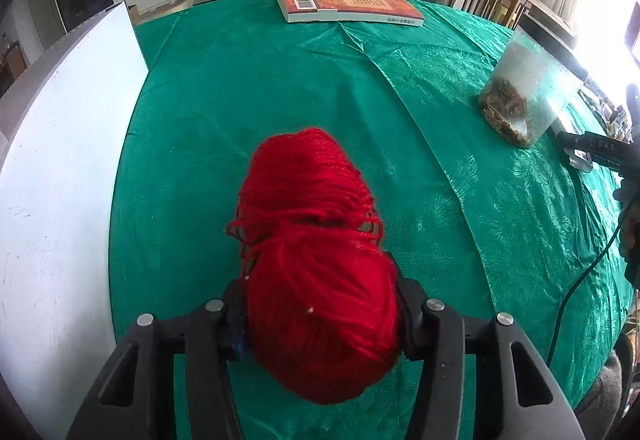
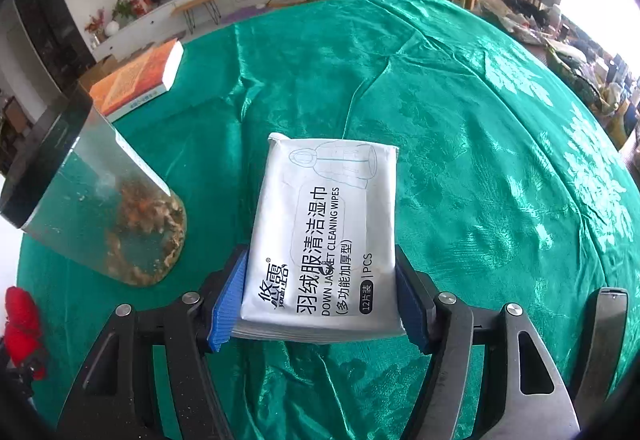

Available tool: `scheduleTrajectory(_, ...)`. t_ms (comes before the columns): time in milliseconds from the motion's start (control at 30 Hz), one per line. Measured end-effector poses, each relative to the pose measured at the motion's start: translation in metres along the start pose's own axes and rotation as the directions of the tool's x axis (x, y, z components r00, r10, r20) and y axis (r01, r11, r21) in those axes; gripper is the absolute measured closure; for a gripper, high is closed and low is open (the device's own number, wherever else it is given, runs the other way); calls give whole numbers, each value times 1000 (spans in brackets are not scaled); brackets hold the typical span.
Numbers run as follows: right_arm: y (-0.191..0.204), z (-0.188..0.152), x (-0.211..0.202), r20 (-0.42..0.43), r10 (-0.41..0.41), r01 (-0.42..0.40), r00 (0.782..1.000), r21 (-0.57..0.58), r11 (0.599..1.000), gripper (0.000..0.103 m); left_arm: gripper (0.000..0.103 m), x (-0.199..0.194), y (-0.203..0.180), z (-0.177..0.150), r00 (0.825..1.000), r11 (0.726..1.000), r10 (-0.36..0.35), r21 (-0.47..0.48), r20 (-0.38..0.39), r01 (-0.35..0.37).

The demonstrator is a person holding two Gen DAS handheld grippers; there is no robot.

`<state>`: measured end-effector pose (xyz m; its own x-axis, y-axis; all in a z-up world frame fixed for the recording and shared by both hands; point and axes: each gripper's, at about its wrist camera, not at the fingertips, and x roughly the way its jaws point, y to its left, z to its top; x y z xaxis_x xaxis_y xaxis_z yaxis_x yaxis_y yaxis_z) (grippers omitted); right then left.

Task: Organize soft objects
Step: 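Carry the wipes pack and yarn ball over the white box and release both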

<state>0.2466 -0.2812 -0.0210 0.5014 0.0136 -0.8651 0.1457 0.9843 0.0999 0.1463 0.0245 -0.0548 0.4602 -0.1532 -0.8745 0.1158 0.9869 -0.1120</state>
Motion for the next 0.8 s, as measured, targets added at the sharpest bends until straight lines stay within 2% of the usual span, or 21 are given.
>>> scheduleTrajectory(100,2,9,-2,17,-6,7,1000,-31,1000,35,54,-21,5,8,994,995,-87,-50,73,91)
scheduleTrajectory(133,1,14,-12,50,6,-5,999,-21,1000,35,54,-33,6,12,988,991,-113,-63,107,120)
scheduleTrajectory(233,13,28,-63,189,21,-13,982,-45,999,35,54,-74,15,25,962,972,-193,-96,195,215)
scheduleTrajectory(333,54,34,-120,280,89,-55,956,-128,990,35,54,-122,35,30,940,964,-216,-93,265,248)
scheduleTrajectory(400,96,23,-155,306,174,-122,936,-182,976,35,54,-152,57,28,938,973,-176,-90,299,212)
scheduleTrajectory(467,147,5,-180,295,300,-234,907,-239,942,35,53,-179,86,18,944,983,-112,-107,311,152)
scheduleTrajectory(533,202,-19,-198,254,433,-358,865,-293,887,35,53,-203,118,3,949,987,-37,-139,312,84)
scheduleTrajectory(633,280,-54,-214,137,607,-539,783,-338,771,35,52,-233,167,-28,950,978,91,-205,299,-29)
scheduleTrajectory(700,326,-74,-219,56,674,-616,737,-354,704,35,45,-243,196,-50,946,960,182,-256,268,-112)
scheduleTrajectory(733,347,-83,-220,18,690,-638,723,-364,678,35,33,-244,209,-60,942,950,223,-274,250,-152)
scheduleTrajectory(767,367,-93,-219,-18,700,-654,714,-375,657,34,15,-243,219,-70,938,937,262,-293,228,-191)
scheduleTrajectory(800,384,-102,-215,-59,709,-671,703,-384,634,33,9,-242,227,-77,931,924,297,-311,211,-224)
